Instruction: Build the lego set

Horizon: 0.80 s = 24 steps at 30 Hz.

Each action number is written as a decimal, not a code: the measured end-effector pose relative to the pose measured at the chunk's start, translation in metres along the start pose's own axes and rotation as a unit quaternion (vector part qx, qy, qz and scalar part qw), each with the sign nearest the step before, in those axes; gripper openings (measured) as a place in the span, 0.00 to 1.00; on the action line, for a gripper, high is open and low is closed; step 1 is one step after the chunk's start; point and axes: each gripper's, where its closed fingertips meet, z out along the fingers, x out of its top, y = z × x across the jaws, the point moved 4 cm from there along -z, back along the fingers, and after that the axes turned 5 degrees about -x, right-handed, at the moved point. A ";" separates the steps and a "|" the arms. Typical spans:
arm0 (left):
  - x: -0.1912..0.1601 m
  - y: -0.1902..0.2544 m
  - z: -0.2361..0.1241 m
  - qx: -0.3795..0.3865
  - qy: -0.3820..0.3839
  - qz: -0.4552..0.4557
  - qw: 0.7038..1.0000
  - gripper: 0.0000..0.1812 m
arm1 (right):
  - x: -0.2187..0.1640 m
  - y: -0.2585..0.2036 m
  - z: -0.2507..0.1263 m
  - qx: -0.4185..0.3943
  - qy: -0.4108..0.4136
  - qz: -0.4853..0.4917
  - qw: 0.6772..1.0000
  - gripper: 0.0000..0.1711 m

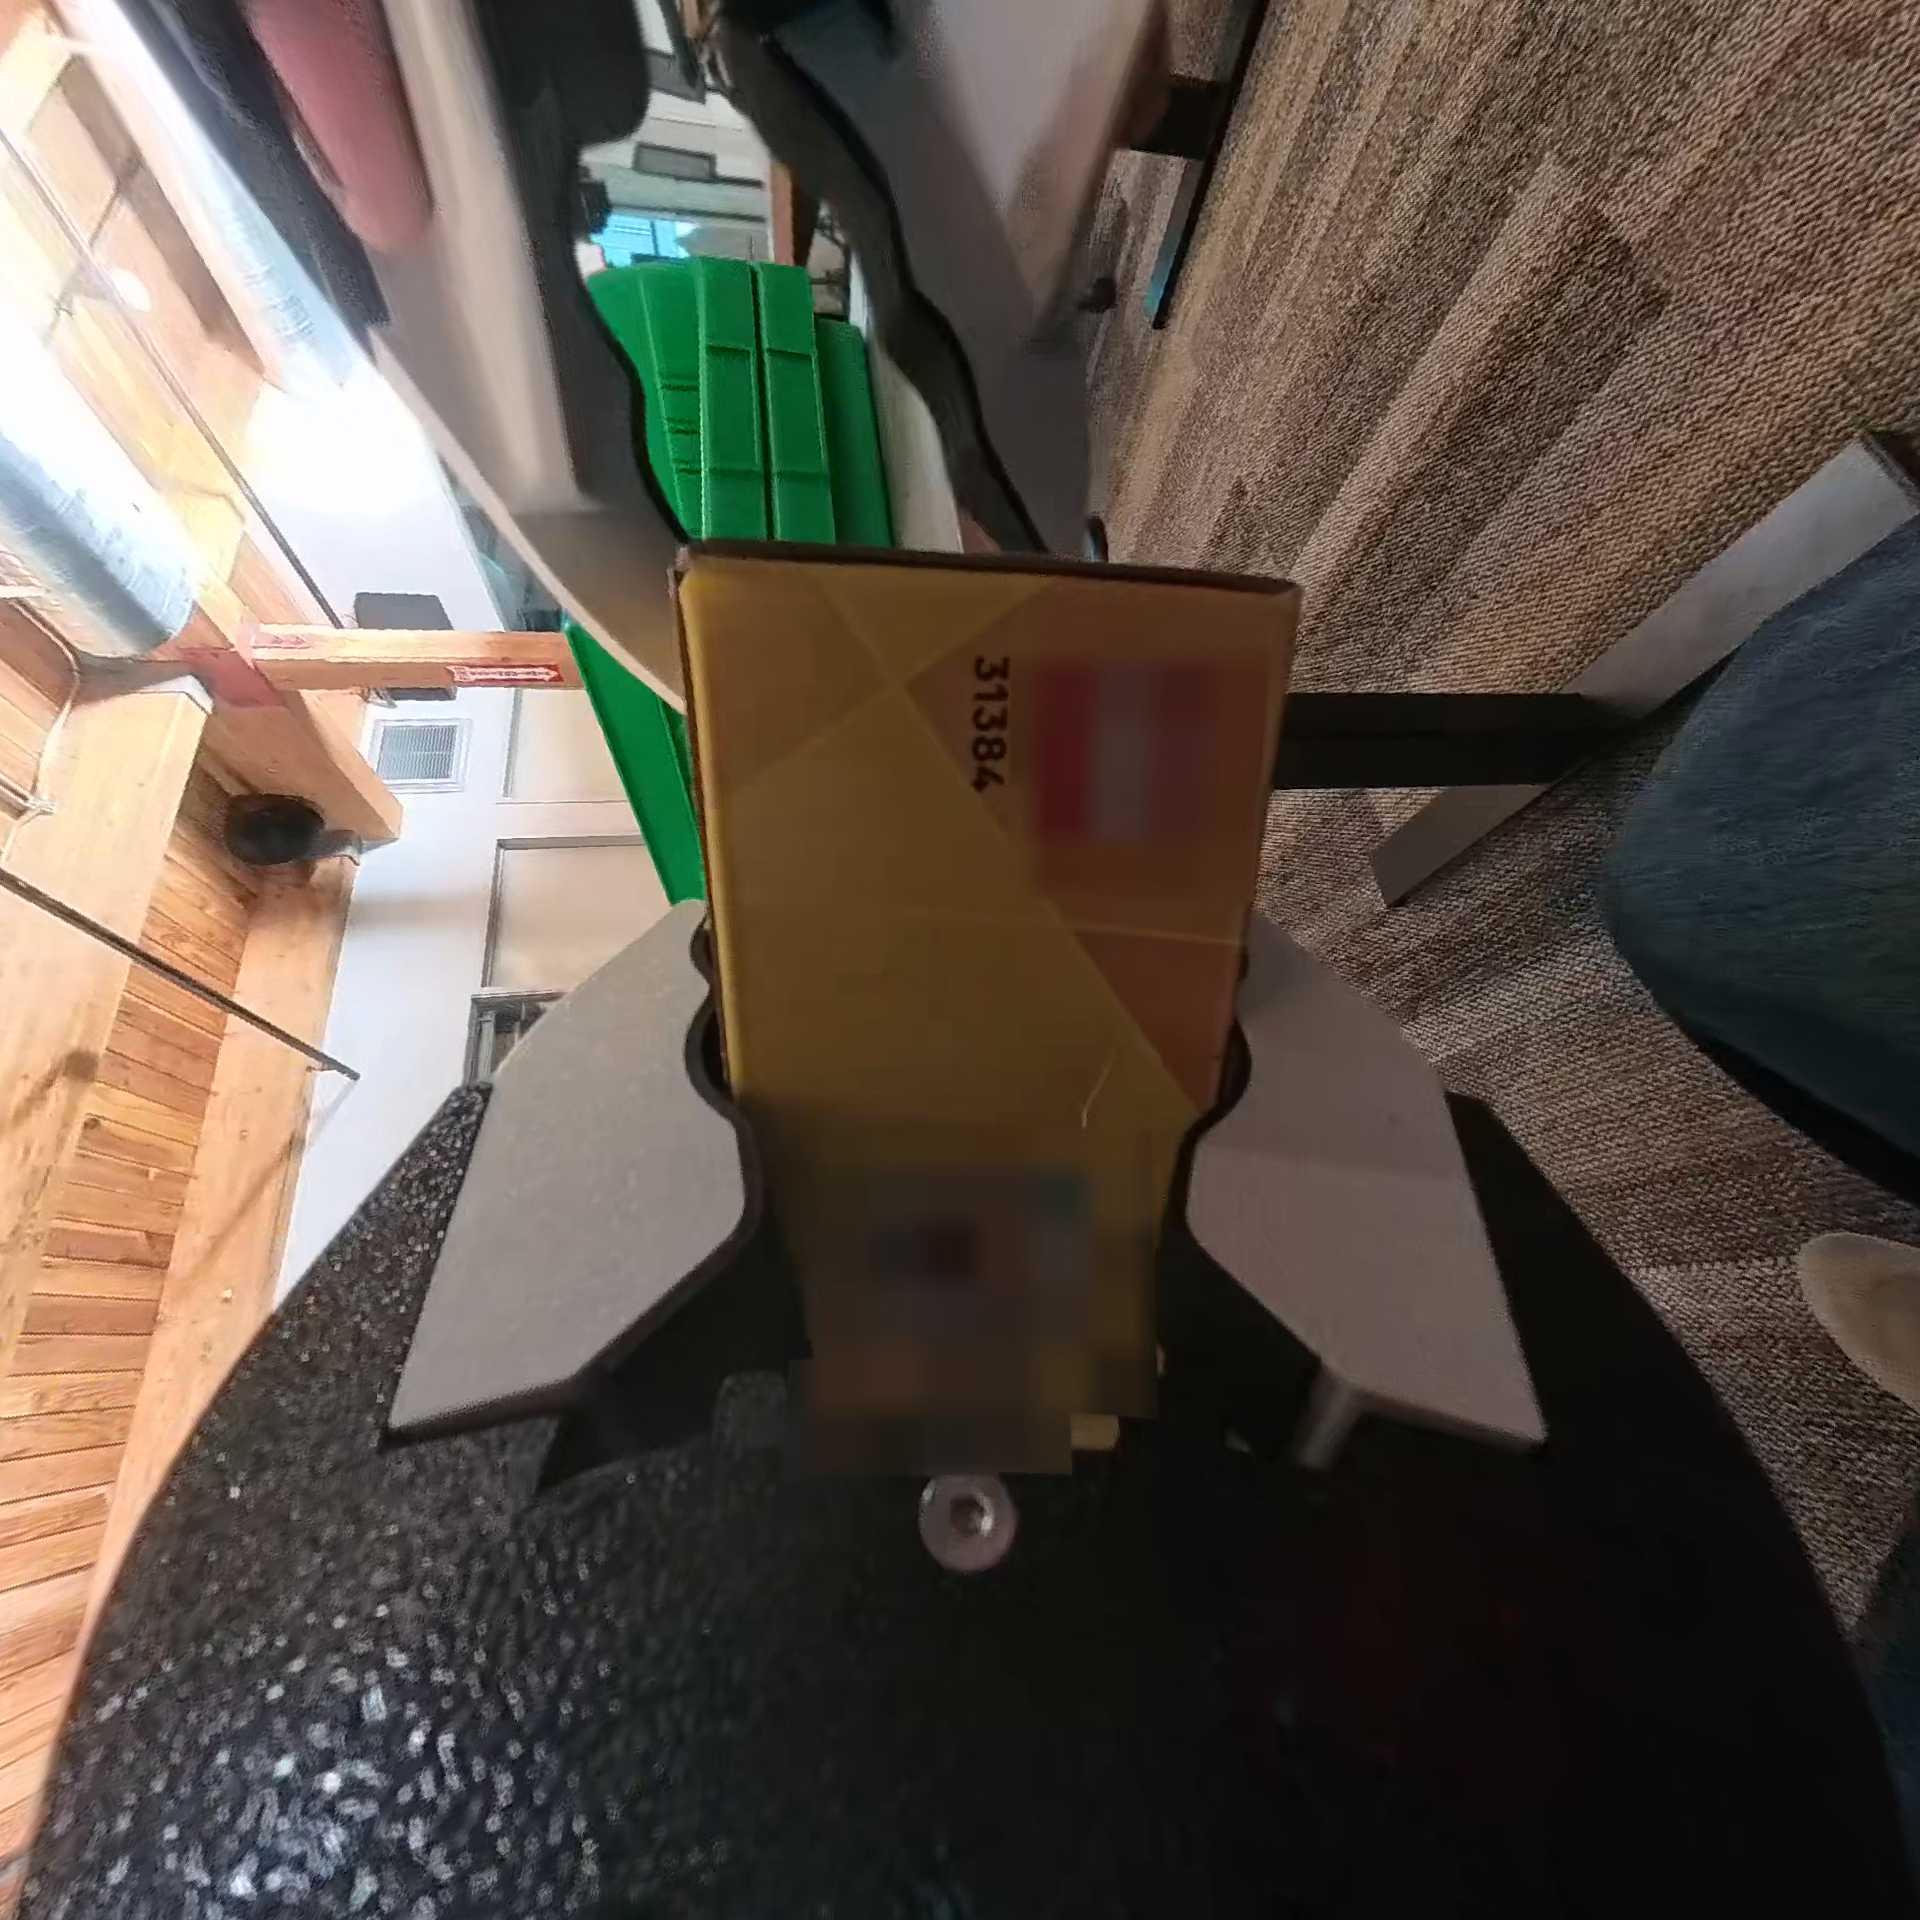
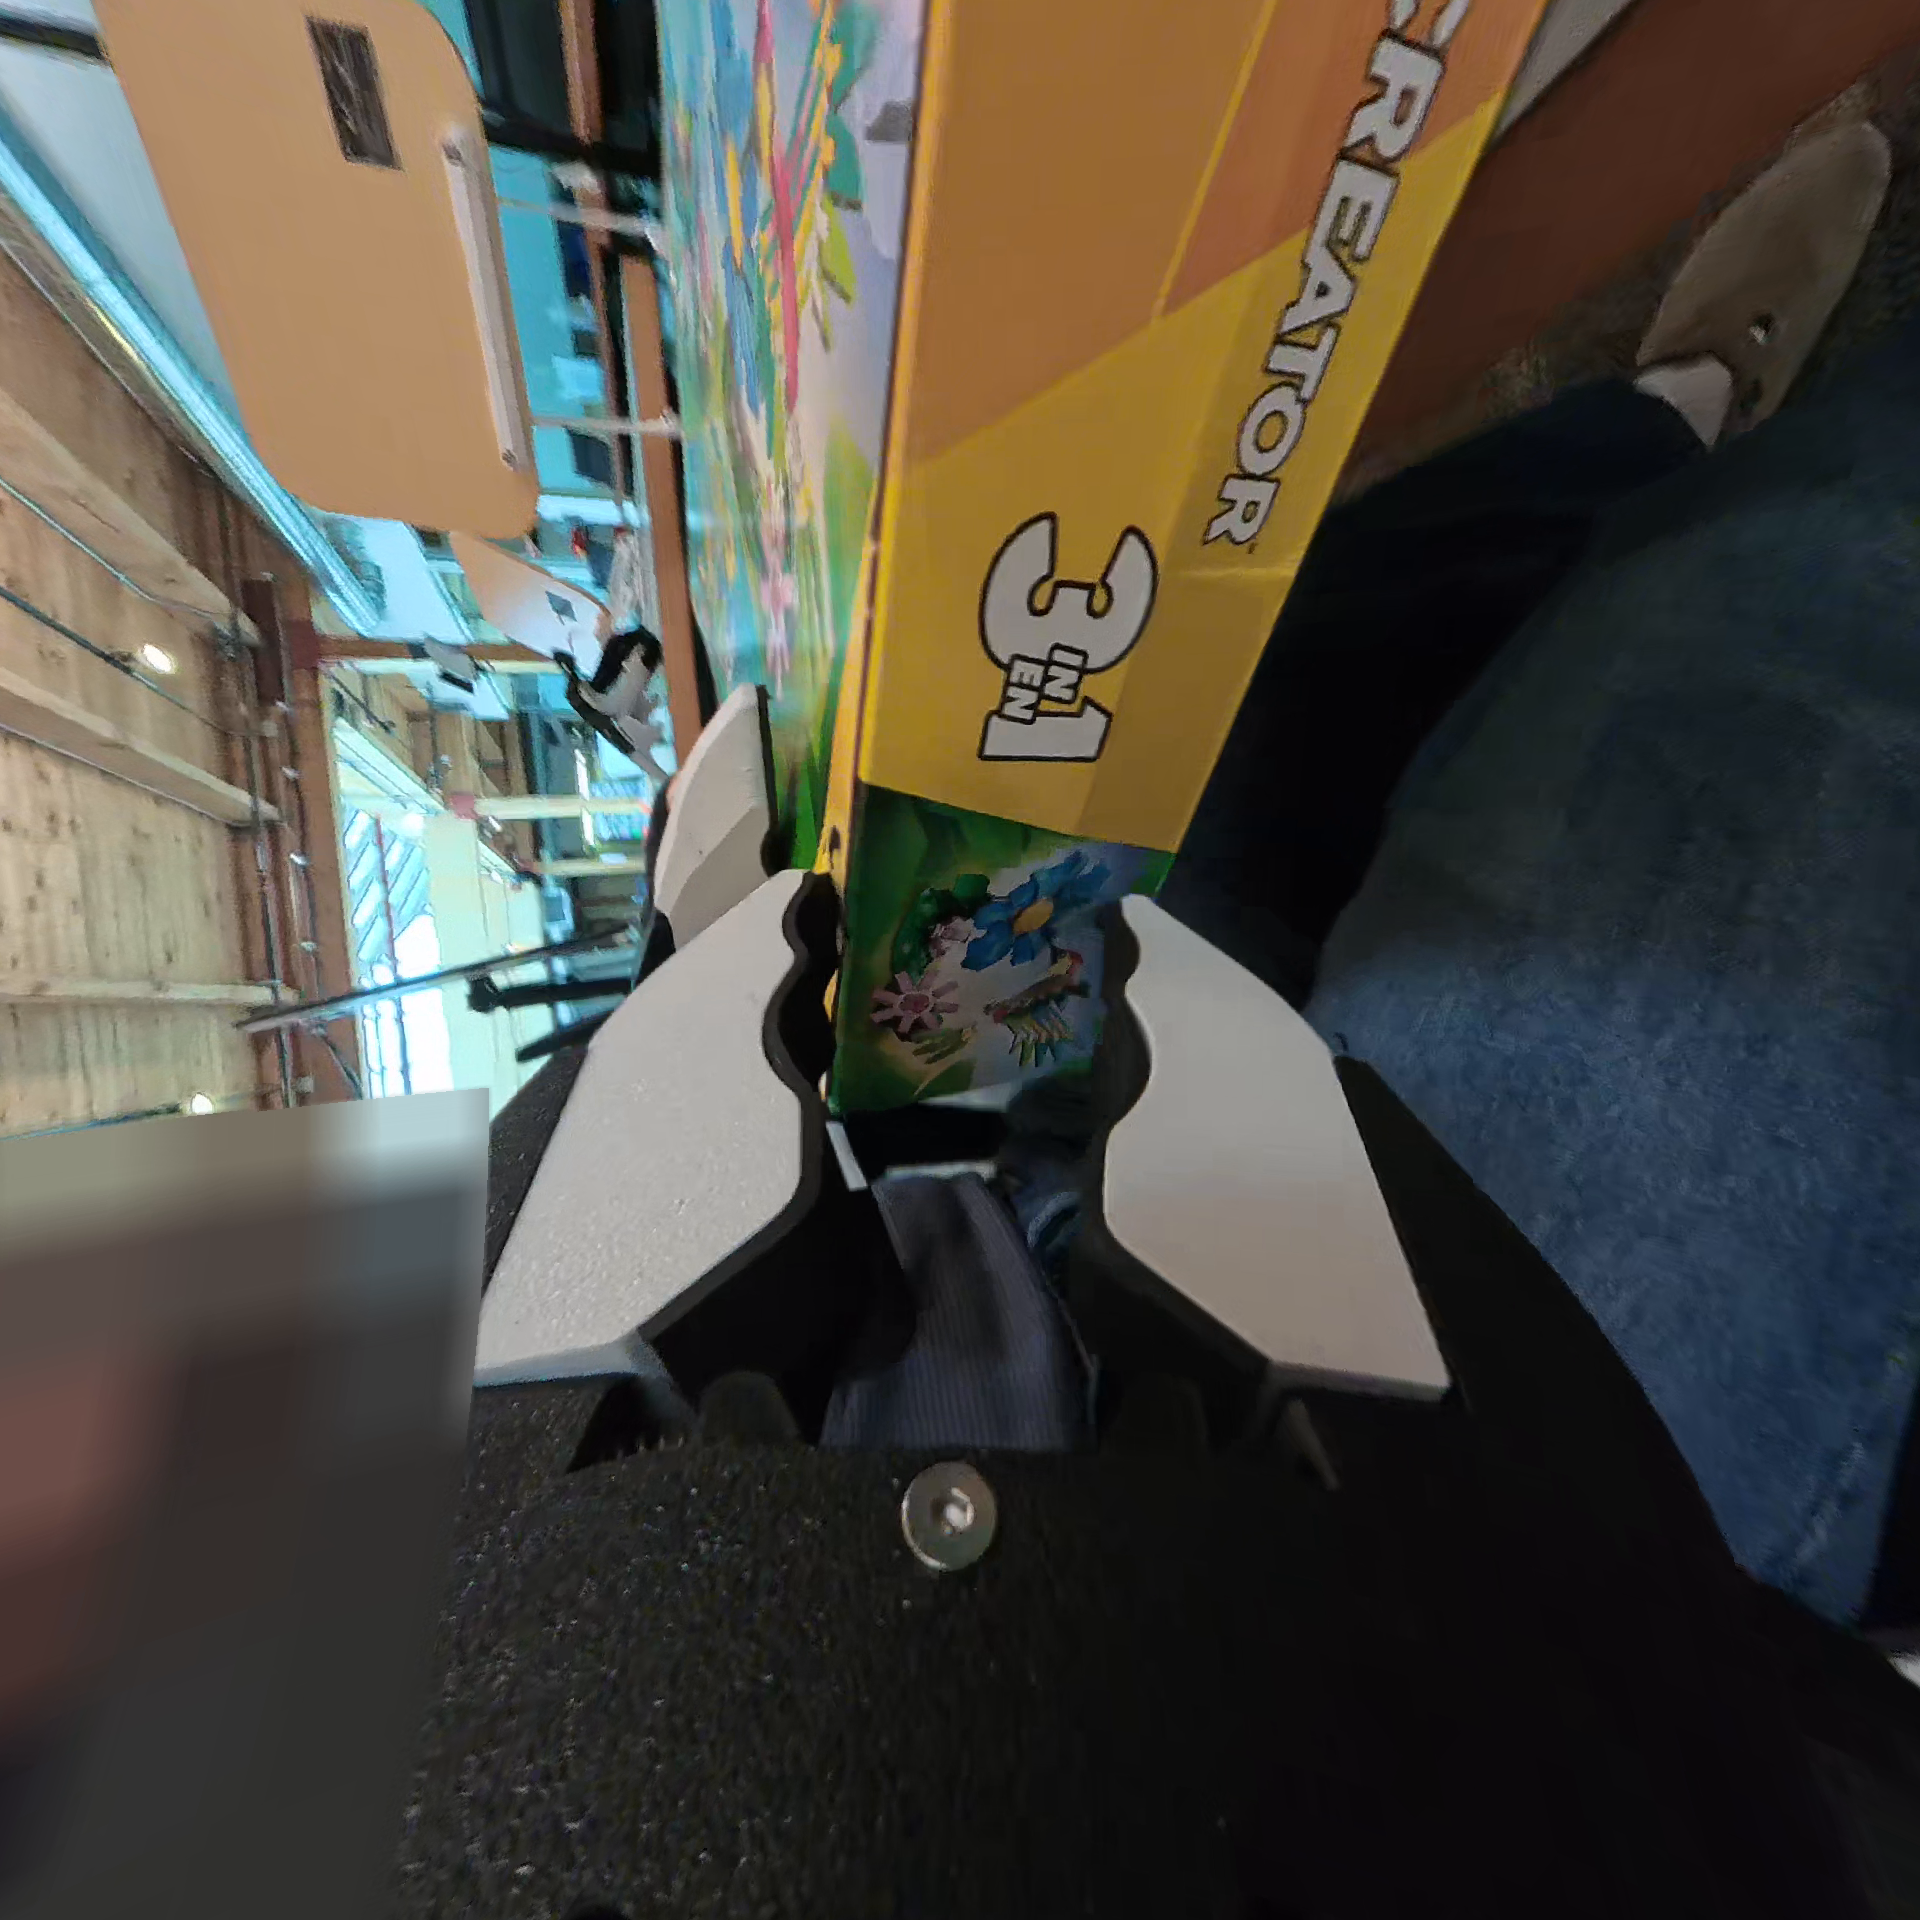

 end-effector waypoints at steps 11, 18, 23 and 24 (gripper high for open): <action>-0.005 -0.005 0.001 0.002 0.007 -0.012 1.000 0.48 | -0.009 0.005 0.020 0.247 0.098 0.067 0.962 0.47; 0.010 -0.019 -0.011 -0.003 0.027 -0.039 0.999 0.48 | -0.009 -0.007 0.007 0.286 0.118 0.047 0.950 0.43; 0.014 -0.007 -0.004 -0.015 0.019 -0.010 1.000 0.48 | -0.012 0.008 0.005 0.256 0.107 0.075 0.958 0.41; 0.015 -0.004 -0.003 -0.019 0.020 -0.001 1.000 0.48 | -0.013 0.012 0.005 0.245 0.102 0.082 0.961 0.41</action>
